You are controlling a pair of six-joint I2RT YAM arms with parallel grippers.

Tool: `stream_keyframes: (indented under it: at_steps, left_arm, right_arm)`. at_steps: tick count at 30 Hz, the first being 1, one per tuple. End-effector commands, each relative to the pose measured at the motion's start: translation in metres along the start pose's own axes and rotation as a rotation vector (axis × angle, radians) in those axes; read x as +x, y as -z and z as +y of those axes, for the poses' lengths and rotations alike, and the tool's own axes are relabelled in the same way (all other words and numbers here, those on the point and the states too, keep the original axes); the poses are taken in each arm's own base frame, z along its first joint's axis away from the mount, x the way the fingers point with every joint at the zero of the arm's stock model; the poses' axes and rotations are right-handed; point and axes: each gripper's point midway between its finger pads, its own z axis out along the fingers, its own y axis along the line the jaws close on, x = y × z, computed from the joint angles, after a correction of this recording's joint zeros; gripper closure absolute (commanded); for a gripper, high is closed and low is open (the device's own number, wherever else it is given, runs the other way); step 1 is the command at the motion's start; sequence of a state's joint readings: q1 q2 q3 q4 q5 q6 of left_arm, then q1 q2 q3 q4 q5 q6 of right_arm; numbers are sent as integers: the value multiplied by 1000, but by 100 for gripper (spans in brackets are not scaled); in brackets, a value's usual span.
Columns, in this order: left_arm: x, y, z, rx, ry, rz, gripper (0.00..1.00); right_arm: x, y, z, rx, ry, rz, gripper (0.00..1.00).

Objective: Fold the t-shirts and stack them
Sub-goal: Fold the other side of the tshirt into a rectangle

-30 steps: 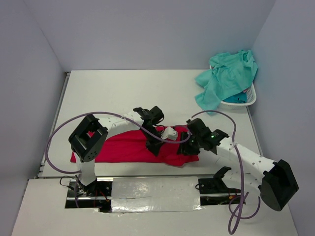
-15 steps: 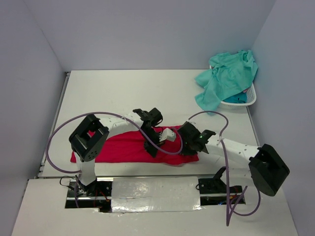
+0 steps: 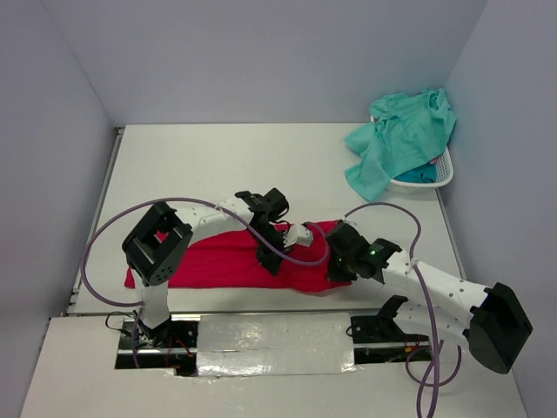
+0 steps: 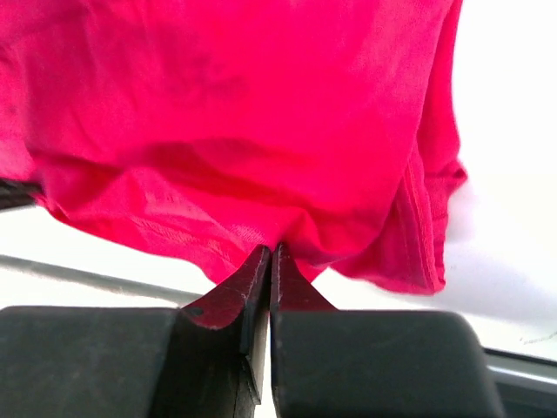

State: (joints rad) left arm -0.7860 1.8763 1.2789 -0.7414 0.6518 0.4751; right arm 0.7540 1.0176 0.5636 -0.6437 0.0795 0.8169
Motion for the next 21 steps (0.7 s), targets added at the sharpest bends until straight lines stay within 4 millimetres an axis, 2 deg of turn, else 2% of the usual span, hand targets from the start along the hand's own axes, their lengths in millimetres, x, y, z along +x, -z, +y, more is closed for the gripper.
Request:
stream_keyframes:
  at_steps: [1, 3, 4, 6, 9, 11, 15, 16, 21]
  left_arm:
    - [-7, 7, 3, -19, -4, -8, 100]
    - [-5, 9, 7, -44, -6, 0, 100]
    - [-6, 10, 7, -38, -2, -3, 100]
    - [-20, 17, 8, -28, 5, -39, 100]
    - [-32, 24, 15, -40, 34, -50, 100]
    - [-32, 27, 21, -56, 75, -41, 100]
    - [-21, 21, 41, -88, 180, -19, 100]
    - [-18, 21, 45, -96, 206, -18, 100]
    - [-14, 23, 64, -119, 285, -22, 100]
  right_arm:
    - [25, 4, -14, 27, -10, 77, 97]
    - [28, 5, -16, 16, -31, 80, 97]
    - [23, 9, -12, -10, -40, 58, 97]
    - [2, 18, -1, -43, -56, 5, 100]
    - [-18, 24, 0, -23, -47, -18, 100]
    - [-22, 19, -7, 6, -28, -3, 100]
    - [-38, 5, -21, -2, -65, -4, 100]
    - [-48, 3, -23, -12, -93, -23, 100]
    - [-72, -11, -28, 14, -65, -20, 100]
